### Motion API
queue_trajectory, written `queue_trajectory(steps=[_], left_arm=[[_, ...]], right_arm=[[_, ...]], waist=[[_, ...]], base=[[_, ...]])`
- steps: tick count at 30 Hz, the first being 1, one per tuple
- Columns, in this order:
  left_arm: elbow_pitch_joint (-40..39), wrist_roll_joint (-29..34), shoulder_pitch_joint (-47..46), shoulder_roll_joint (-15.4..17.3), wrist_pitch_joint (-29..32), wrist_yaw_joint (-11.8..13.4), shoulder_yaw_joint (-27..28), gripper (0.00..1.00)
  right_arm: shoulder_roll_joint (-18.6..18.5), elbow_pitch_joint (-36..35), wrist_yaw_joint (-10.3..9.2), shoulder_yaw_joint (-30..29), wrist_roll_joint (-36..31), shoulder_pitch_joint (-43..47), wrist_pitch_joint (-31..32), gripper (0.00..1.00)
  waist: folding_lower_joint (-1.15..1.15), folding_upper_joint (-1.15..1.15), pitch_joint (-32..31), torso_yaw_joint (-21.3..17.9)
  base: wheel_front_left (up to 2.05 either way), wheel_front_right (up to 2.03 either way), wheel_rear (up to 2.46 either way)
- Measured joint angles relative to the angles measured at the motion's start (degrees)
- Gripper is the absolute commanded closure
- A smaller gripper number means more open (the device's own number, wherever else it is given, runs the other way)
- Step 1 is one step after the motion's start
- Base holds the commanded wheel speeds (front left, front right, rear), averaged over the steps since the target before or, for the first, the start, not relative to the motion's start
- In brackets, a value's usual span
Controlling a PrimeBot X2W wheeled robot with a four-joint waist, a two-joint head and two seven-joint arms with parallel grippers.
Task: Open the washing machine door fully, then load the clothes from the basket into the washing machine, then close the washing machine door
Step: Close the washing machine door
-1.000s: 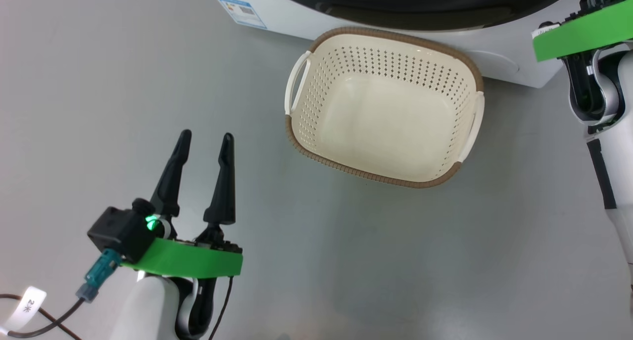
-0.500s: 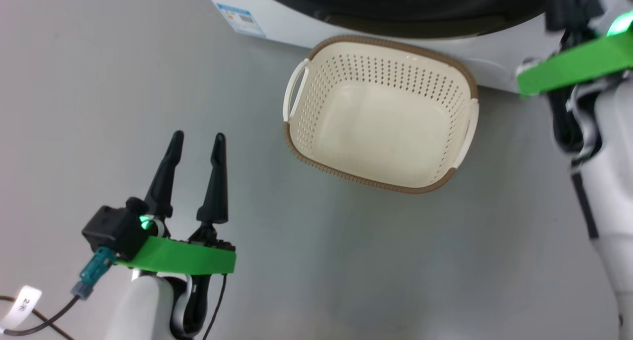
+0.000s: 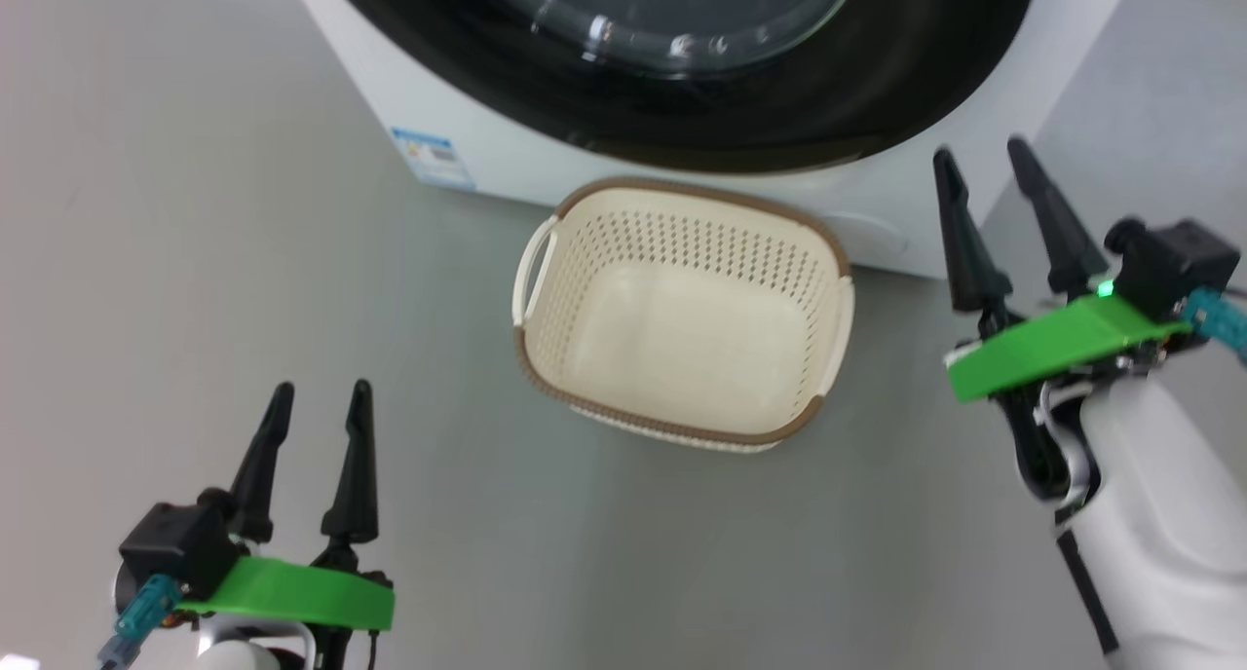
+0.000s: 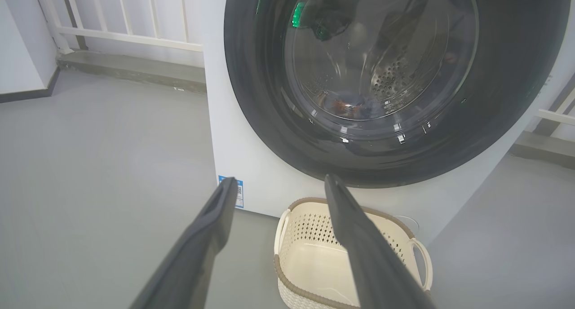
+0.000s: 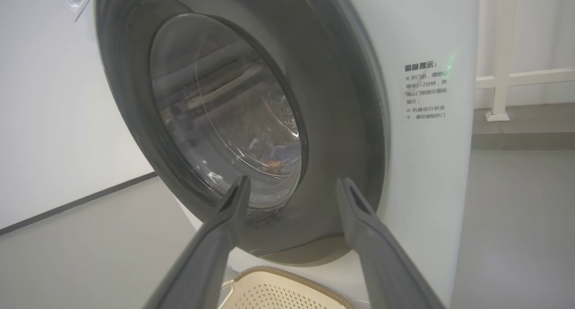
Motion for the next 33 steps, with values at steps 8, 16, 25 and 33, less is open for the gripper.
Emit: queue_trajectory(steps=[8, 16, 25, 33], left_arm=[[1.5, 0.2, 3.2, 1.9, 0.0, 0.0, 1.3, 0.0], [1.8, 0.6, 5.3, 2.8, 0.0, 0.0, 2.4, 0.0], [1.8, 0.6, 6.4, 3.8, 0.0, 0.0, 3.6, 0.0], [1.7, 0.6, 8.4, 4.1, 0.0, 0.0, 4.7, 0.0]], right_arm=[[1.3, -0.6, 0.0, -2.1, 0.0, 8.0, 0.0, 0.0], [1.8, -1.6, 0.0, -3.2, 0.0, 13.4, 0.0, 0.0], [1.9, -2.4, 0.0, -3.4, 0.0, 16.6, 0.0, 0.0], [2.7, -3.0, 0.0, -4.8, 0.0, 19.1, 0.0, 0.0]], waist=[[0.0, 0.0, -4.8, -3.4], [0.0, 0.0, -7.7, -7.6], [0.0, 0.0, -10.3, -11.6], [0.0, 0.0, -12.0, -14.8]], base=[[0.0, 0.0, 0.0], [0.0, 0.0, 0.0], [0.0, 0.0, 0.0], [0.0, 0.0, 0.0]])
